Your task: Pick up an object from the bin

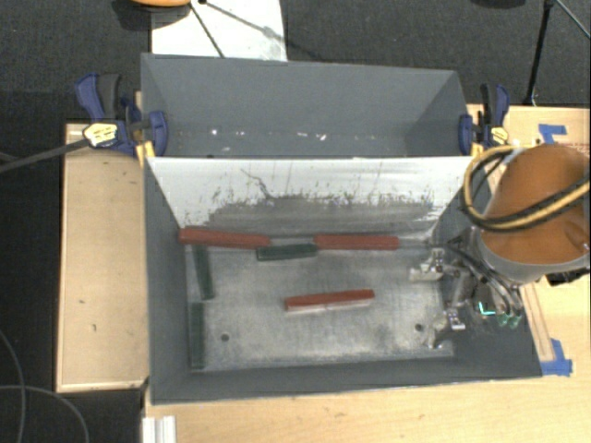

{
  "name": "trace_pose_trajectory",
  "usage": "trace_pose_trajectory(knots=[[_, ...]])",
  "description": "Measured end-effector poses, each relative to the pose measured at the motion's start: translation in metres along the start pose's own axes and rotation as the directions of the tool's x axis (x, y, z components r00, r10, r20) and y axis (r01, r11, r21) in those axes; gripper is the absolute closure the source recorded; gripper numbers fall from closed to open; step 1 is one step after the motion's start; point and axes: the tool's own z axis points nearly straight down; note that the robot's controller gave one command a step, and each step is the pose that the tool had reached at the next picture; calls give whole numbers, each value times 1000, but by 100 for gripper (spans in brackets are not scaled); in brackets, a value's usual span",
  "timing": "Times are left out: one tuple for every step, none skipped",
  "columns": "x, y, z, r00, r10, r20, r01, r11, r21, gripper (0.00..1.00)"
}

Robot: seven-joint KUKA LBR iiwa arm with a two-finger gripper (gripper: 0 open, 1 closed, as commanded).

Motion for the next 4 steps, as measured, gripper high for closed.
trace_pose_trajectory(knots=[[-2,0,-4,1000,-3,8,3,1000,1,0],[-48,29,46,1000,-10,19,10,1000,2,0],[-63,48,82,998,-60,6,60,998,0,0],[-73,57,94,999,42,25,-42,999,0,100]])
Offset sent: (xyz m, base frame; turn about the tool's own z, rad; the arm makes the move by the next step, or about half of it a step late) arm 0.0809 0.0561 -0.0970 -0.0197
